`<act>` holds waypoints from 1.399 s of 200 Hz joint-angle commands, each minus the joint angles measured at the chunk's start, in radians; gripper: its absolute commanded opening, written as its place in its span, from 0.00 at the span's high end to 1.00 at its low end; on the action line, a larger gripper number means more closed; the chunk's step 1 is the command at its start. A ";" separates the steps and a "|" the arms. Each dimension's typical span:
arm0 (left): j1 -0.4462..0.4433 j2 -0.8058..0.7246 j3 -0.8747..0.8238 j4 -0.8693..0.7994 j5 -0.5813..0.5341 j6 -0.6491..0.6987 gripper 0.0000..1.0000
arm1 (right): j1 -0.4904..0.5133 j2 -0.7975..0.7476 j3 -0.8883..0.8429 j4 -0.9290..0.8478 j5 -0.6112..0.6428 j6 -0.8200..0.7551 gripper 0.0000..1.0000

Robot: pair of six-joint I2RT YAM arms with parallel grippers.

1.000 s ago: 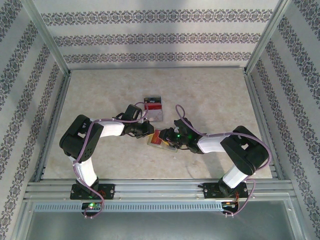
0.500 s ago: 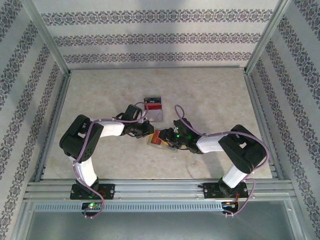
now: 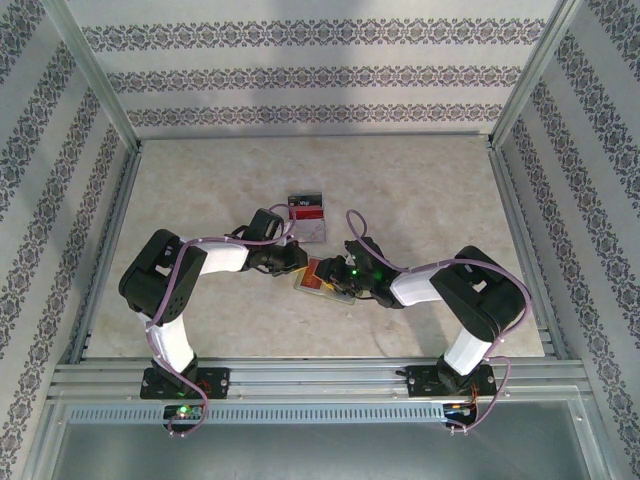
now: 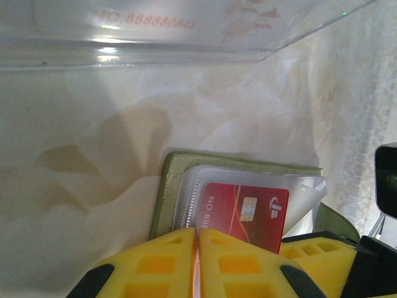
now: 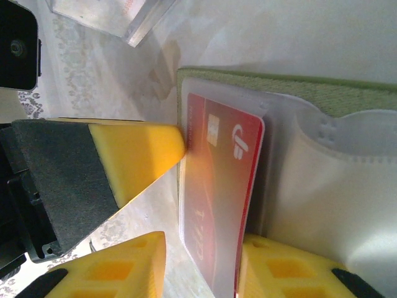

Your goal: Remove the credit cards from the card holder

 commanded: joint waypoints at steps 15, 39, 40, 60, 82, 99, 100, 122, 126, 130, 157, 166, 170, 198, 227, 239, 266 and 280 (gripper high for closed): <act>0.007 0.037 -0.009 -0.040 -0.012 0.024 0.88 | 0.007 -0.039 -0.023 0.082 0.023 -0.007 0.67; 0.007 0.037 -0.006 -0.046 -0.016 0.028 0.88 | 0.000 -0.067 -0.038 0.083 0.023 -0.007 0.67; 0.006 0.038 -0.007 -0.046 -0.016 0.027 0.88 | -0.001 -0.068 -0.039 0.083 0.023 -0.007 0.67; 0.007 0.036 -0.005 -0.055 -0.021 0.031 0.88 | -0.008 -0.086 -0.050 0.083 0.017 -0.008 0.68; 0.007 0.038 -0.003 -0.061 -0.024 0.033 0.88 | -0.013 -0.099 -0.063 0.081 0.018 -0.006 0.69; 0.007 0.037 -0.001 -0.066 -0.027 0.036 0.88 | -0.014 -0.100 -0.072 0.077 0.021 -0.004 0.69; 0.007 0.037 -0.001 -0.066 -0.027 0.036 0.88 | -0.014 -0.100 -0.073 0.077 0.021 -0.004 0.69; 0.007 0.037 0.000 -0.070 -0.027 0.036 0.88 | -0.018 -0.094 -0.077 0.079 0.018 -0.005 0.71; 0.006 0.037 0.001 -0.071 -0.027 0.036 0.88 | -0.017 -0.091 -0.074 0.077 0.016 -0.007 0.71; 0.007 0.035 0.002 -0.071 -0.027 0.037 0.88 | -0.018 -0.089 -0.073 0.077 0.015 -0.007 0.71; 0.007 0.031 0.002 -0.074 -0.027 0.038 0.88 | -0.017 -0.052 -0.055 0.075 0.007 -0.003 0.69; 0.006 0.030 0.003 -0.076 -0.027 0.038 0.88 | -0.017 -0.038 -0.048 0.077 0.004 0.000 0.68; 0.007 0.030 0.005 -0.075 -0.027 0.038 0.88 | -0.016 -0.032 -0.046 0.078 0.003 0.001 0.68; 0.007 0.028 0.005 -0.078 -0.025 0.040 0.88 | -0.013 0.000 -0.034 0.091 0.006 0.007 0.65; 0.007 0.030 0.004 -0.075 -0.024 0.040 0.88 | -0.010 0.015 -0.019 0.124 0.000 -0.001 0.65; 0.007 0.031 0.003 -0.074 -0.023 0.039 0.88 | -0.009 0.025 -0.011 0.126 -0.001 -0.007 0.66; 0.007 0.032 0.002 -0.071 -0.023 0.039 0.89 | -0.010 0.056 -0.011 0.145 0.008 0.010 0.65; 0.007 0.031 0.001 -0.072 -0.023 0.038 0.89 | -0.008 0.070 -0.011 0.174 0.015 0.021 0.65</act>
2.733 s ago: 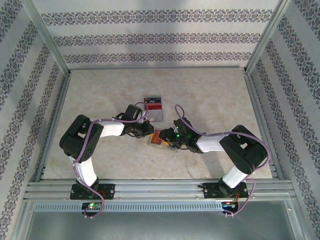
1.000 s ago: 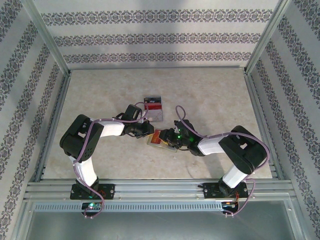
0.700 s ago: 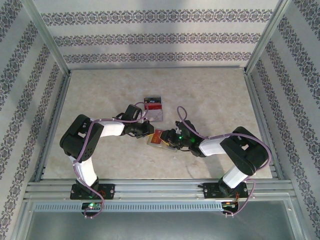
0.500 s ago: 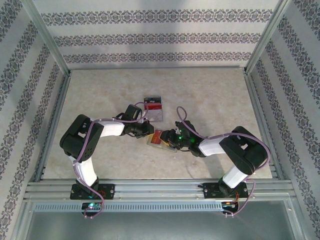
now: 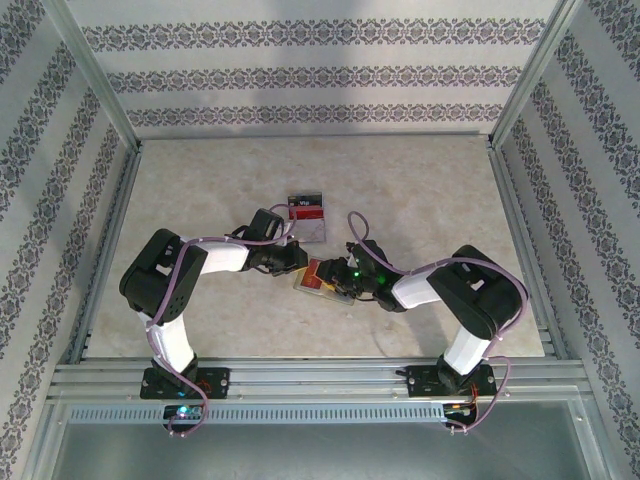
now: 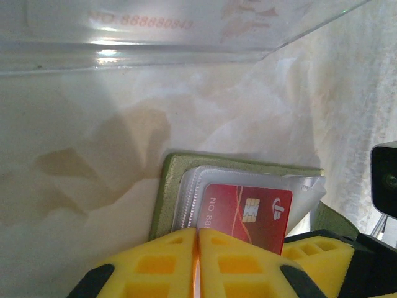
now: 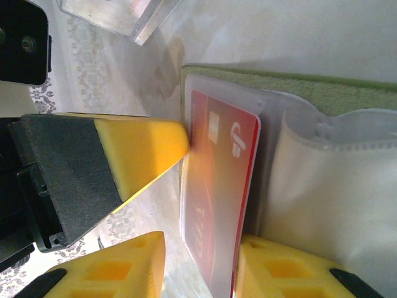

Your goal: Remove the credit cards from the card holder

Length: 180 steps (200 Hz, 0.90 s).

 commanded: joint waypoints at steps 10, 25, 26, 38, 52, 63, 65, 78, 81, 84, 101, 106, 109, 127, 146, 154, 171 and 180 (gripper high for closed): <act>0.005 0.026 -0.002 -0.074 -0.024 0.025 0.89 | 0.000 0.056 0.025 0.076 0.044 0.015 0.64; 0.006 0.027 -0.003 -0.073 -0.025 0.026 0.89 | 0.002 0.065 0.023 0.100 0.052 0.026 0.64; 0.007 0.027 -0.003 -0.073 -0.025 0.027 0.89 | 0.001 0.065 0.022 0.102 0.052 0.028 0.64; 0.005 0.028 -0.001 -0.073 -0.027 0.026 0.89 | 0.001 0.061 0.011 0.125 0.063 0.034 0.65; 0.006 0.028 -0.001 -0.074 -0.028 0.026 0.89 | 0.000 0.043 -0.006 0.135 0.074 0.035 0.67; 0.006 0.030 -0.001 -0.074 -0.030 0.027 0.88 | -0.004 0.025 -0.017 0.137 0.072 0.028 0.68; 0.006 0.031 -0.002 -0.075 -0.029 0.027 0.89 | -0.004 0.021 -0.019 0.138 0.071 0.027 0.69; 0.007 0.035 0.004 -0.082 -0.032 0.031 0.88 | -0.007 -0.002 -0.029 0.145 0.066 0.017 0.70; 0.007 0.034 0.005 -0.083 -0.033 0.031 0.89 | -0.008 -0.007 -0.032 0.145 0.065 0.016 0.70; 0.007 0.035 0.005 -0.082 -0.033 0.031 0.89 | -0.008 -0.012 -0.034 0.145 0.065 0.015 0.70; 0.006 0.034 0.005 -0.083 -0.034 0.031 0.89 | -0.011 -0.042 -0.041 0.148 0.060 0.008 0.71; 0.007 0.035 0.005 -0.085 -0.034 0.031 0.89 | -0.012 -0.050 -0.044 0.148 0.059 0.007 0.72; 0.007 0.035 0.005 -0.084 -0.034 0.031 0.89 | -0.013 -0.054 -0.046 0.148 0.059 0.006 0.72; 0.006 0.033 0.005 -0.087 -0.036 0.032 0.88 | -0.017 -0.079 -0.059 0.148 0.059 0.006 0.72; 0.006 0.032 0.006 -0.093 -0.038 0.034 0.89 | -0.021 -0.090 -0.070 0.146 0.055 0.004 0.72; 0.005 0.030 0.007 -0.093 -0.039 0.034 0.89 | -0.023 -0.089 -0.073 0.146 0.054 0.007 0.73; 0.007 0.026 0.008 -0.096 -0.040 0.034 0.89 | -0.026 -0.079 -0.078 0.146 0.052 0.013 0.73; 0.006 0.026 0.008 -0.098 -0.041 0.035 0.89 | -0.026 -0.074 -0.079 0.145 0.051 0.014 0.73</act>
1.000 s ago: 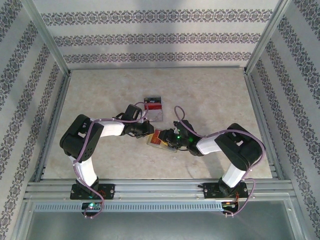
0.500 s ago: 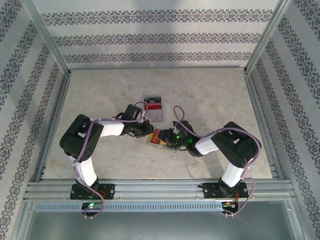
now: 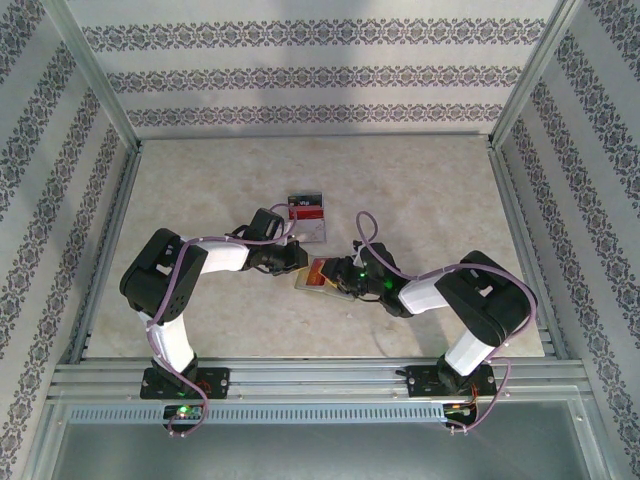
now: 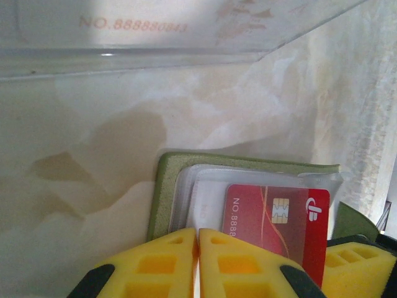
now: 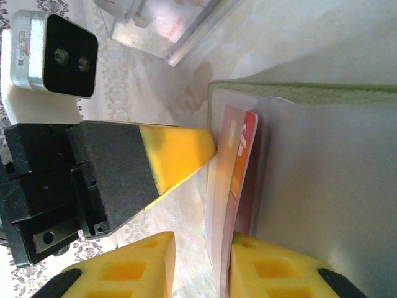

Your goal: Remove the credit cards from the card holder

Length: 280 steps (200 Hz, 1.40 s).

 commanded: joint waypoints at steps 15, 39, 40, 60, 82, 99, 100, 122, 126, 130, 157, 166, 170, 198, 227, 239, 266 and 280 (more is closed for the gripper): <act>0.003 0.020 0.006 -0.101 -0.042 0.025 0.89 | -0.014 -0.001 -0.011 0.053 0.020 -0.011 0.73; 0.003 0.018 0.010 -0.108 -0.044 0.029 0.89 | -0.014 0.005 -0.015 0.050 0.026 -0.007 0.74; 0.003 0.019 0.010 -0.109 -0.043 0.029 0.89 | -0.014 0.005 -0.015 0.049 0.027 -0.007 0.74; 0.003 0.020 0.013 -0.112 -0.045 0.030 0.89 | -0.017 0.000 -0.023 0.036 0.036 -0.002 0.76; 0.003 0.019 0.015 -0.117 -0.046 0.033 0.89 | -0.020 -0.002 -0.033 0.022 0.047 0.005 0.78; 0.003 0.022 0.016 -0.117 -0.049 0.033 0.89 | -0.023 -0.004 -0.042 0.021 0.051 0.013 0.80; 0.002 0.022 0.015 -0.117 -0.049 0.033 0.89 | -0.024 -0.004 -0.043 0.021 0.051 0.013 0.80; 0.003 0.023 0.015 -0.119 -0.051 0.036 0.89 | -0.027 -0.005 -0.050 0.013 0.056 0.018 0.80; 0.003 0.023 0.014 -0.120 -0.052 0.036 0.89 | -0.026 -0.006 -0.052 0.013 0.056 0.018 0.80; 0.003 0.023 0.014 -0.121 -0.052 0.037 0.89 | -0.028 -0.007 -0.053 0.012 0.058 0.018 0.80; 0.003 0.026 0.015 -0.119 -0.049 0.037 0.88 | -0.031 -0.008 -0.057 0.012 0.059 0.018 0.80; 0.003 0.026 0.015 -0.119 -0.049 0.036 0.89 | -0.031 -0.008 -0.058 0.012 0.060 0.020 0.81; 0.004 0.025 0.016 -0.120 -0.049 0.036 0.89 | -0.031 -0.008 -0.060 0.012 0.060 0.018 0.81; 0.003 0.025 0.020 -0.122 -0.049 0.038 0.89 | -0.033 -0.013 -0.067 0.012 0.064 0.018 0.84; 0.003 0.026 0.020 -0.122 -0.048 0.038 0.89 | -0.034 -0.015 -0.070 0.010 0.066 0.018 0.85; 0.002 0.027 0.018 -0.121 -0.050 0.038 0.89 | -0.034 -0.017 -0.073 0.010 0.067 0.017 0.86; 0.003 0.025 0.015 -0.119 -0.049 0.038 0.89 | -0.036 -0.022 -0.080 0.009 0.073 0.015 0.89; 0.003 0.026 0.015 -0.119 -0.049 0.038 0.89 | -0.036 -0.025 -0.080 0.009 0.074 0.013 0.91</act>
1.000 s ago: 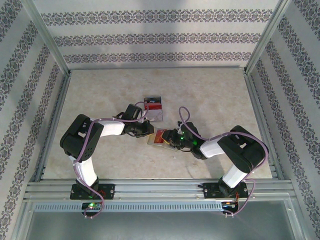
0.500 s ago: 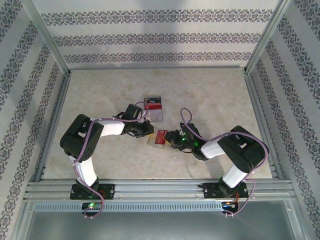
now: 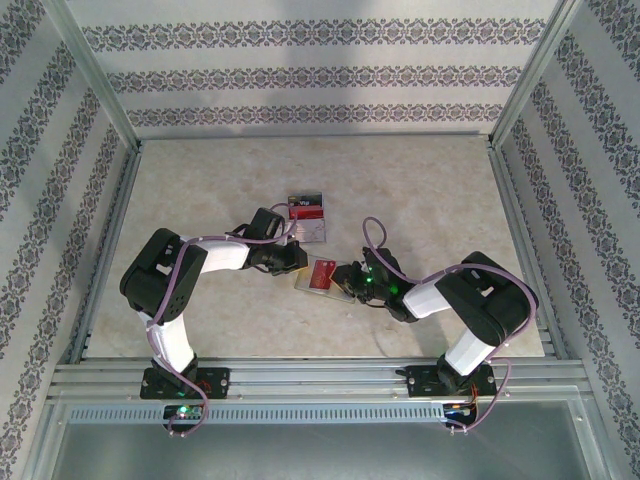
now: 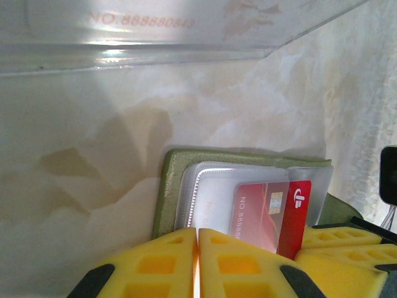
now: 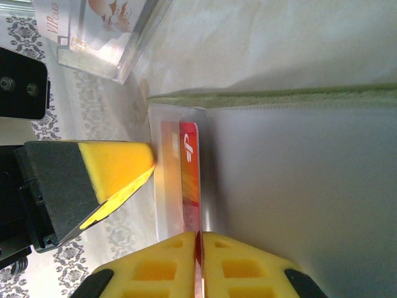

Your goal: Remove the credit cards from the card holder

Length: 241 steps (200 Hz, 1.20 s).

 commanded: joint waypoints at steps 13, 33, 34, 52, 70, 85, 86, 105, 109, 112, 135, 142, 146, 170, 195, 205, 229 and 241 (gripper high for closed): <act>0.004 0.027 -0.001 -0.077 -0.044 0.027 0.89 | -0.011 -0.027 -0.017 0.007 0.026 -0.007 0.93; 0.003 0.026 0.000 -0.077 -0.044 0.026 0.89 | -0.010 -0.035 -0.017 0.005 0.028 -0.008 0.96; 0.003 0.026 0.000 -0.077 -0.044 0.027 0.89 | -0.011 -0.035 -0.017 0.006 0.028 -0.008 0.96; 0.003 0.027 -0.001 -0.076 -0.046 0.027 0.89 | -0.011 -0.043 -0.017 0.003 0.031 -0.007 0.97; 0.003 0.026 -0.001 -0.076 -0.043 0.026 0.89 | -0.012 -0.054 -0.046 0.001 0.032 -0.005 1.00; 0.003 0.024 -0.001 -0.076 -0.044 0.025 0.89 | -0.014 -0.065 -0.053 -0.006 0.035 -0.005 1.00; 0.003 0.025 -0.001 -0.076 -0.044 0.025 0.89 | -0.014 -0.065 -0.053 -0.007 0.036 -0.005 1.00; 0.003 0.024 -0.001 -0.076 -0.045 0.026 0.89 | -0.017 -0.076 -0.066 -0.012 0.038 -0.004 1.00; 0.003 0.026 -0.001 -0.073 -0.045 0.025 0.89 | -0.018 -0.078 -0.069 -0.012 0.039 -0.003 1.00; 0.003 0.026 -0.002 -0.074 -0.044 0.025 0.89 | -0.019 -0.080 -0.070 -0.012 0.041 -0.003 1.00; 0.003 0.026 0.000 -0.071 -0.041 0.024 0.89 | -0.022 -0.093 -0.083 -0.012 0.040 -0.003 1.00; 0.003 0.024 0.000 -0.071 -0.041 0.024 0.89 | -0.024 -0.098 -0.085 -0.012 0.040 -0.003 1.00; 0.003 0.024 0.000 -0.072 -0.041 0.024 0.88 | -0.023 -0.101 -0.087 -0.013 0.040 -0.003 1.00; 0.003 0.020 -0.003 -0.053 -0.023 0.013 0.88 | -0.028 -0.128 -0.100 -0.014 0.034 0.003 1.00; 0.003 0.004 -0.007 -0.005 0.027 -0.015 0.82 | -0.032 -0.171 -0.112 -0.028 0.023 0.011 1.00; 0.004 -0.010 -0.004 0.005 0.038 -0.020 0.78 | -0.037 -0.194 -0.116 -0.045 0.020 0.006 1.00; 0.011 -0.053 0.018 -0.008 0.051 -0.018 0.70 | -0.047 -0.260 -0.128 -0.118 0.026 -0.011 1.00; 0.017 -0.078 0.031 -0.020 0.056 -0.012 0.65 | -0.056 -0.298 -0.132 -0.157 0.026 -0.029 1.00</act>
